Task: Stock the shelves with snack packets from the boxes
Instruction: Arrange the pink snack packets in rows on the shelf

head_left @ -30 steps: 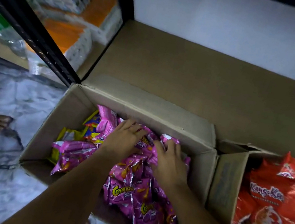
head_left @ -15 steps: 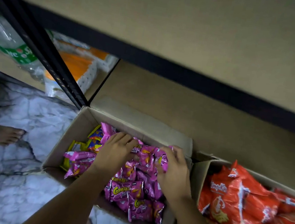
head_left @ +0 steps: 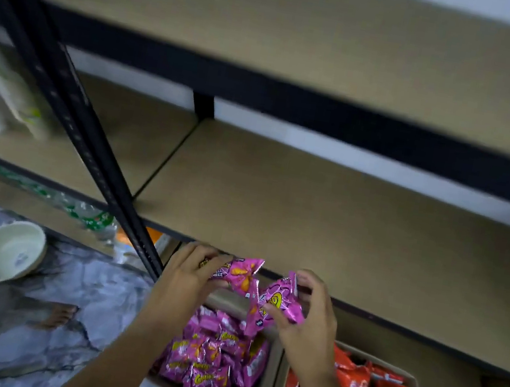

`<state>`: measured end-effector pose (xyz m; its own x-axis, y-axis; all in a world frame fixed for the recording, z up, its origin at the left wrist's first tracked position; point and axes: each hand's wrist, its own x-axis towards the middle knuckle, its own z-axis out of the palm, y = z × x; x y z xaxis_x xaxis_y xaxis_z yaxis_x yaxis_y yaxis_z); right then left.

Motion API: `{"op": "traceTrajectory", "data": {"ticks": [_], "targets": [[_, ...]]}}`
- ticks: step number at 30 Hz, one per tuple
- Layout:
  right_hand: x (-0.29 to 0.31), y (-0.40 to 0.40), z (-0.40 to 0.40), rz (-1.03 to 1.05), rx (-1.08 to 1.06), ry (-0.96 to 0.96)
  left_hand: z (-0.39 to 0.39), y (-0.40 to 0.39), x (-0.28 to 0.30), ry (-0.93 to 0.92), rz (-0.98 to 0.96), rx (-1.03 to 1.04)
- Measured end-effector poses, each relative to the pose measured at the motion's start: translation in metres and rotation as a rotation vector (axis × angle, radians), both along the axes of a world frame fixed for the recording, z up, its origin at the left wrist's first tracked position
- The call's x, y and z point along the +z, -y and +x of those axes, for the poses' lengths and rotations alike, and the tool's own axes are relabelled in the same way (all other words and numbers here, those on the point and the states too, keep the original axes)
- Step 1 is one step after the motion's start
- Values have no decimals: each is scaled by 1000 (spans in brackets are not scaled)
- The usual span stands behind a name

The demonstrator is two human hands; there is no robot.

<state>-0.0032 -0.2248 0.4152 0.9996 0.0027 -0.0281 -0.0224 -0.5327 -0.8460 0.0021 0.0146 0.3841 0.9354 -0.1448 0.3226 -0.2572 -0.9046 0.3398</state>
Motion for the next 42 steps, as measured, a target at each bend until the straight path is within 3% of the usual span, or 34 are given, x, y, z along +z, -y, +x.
{"op": "traceTrajectory", "data": {"ticks": [9, 14, 22, 25, 30, 35, 42], "targets": [[187, 19, 5, 176, 25, 253, 20, 4, 191, 376, -45, -89], [264, 16, 15, 186, 100, 438, 28, 5, 262, 493, -26, -91], [366, 17, 59, 161, 272, 451, 50, -5, 349, 594, 33, -109], [389, 22, 92, 7, 310, 440, 62, -7, 369, 578, 36, -99], [411, 27, 132, -222, 373, 266, 93, -16, 375, 485, 65, -97], [397, 18, 156, -351, 484, 93, 116, -25, 364, 349, 63, -65], [354, 12, 152, -673, 475, 312, 127, -32, 346, 250, 46, -109]]}}
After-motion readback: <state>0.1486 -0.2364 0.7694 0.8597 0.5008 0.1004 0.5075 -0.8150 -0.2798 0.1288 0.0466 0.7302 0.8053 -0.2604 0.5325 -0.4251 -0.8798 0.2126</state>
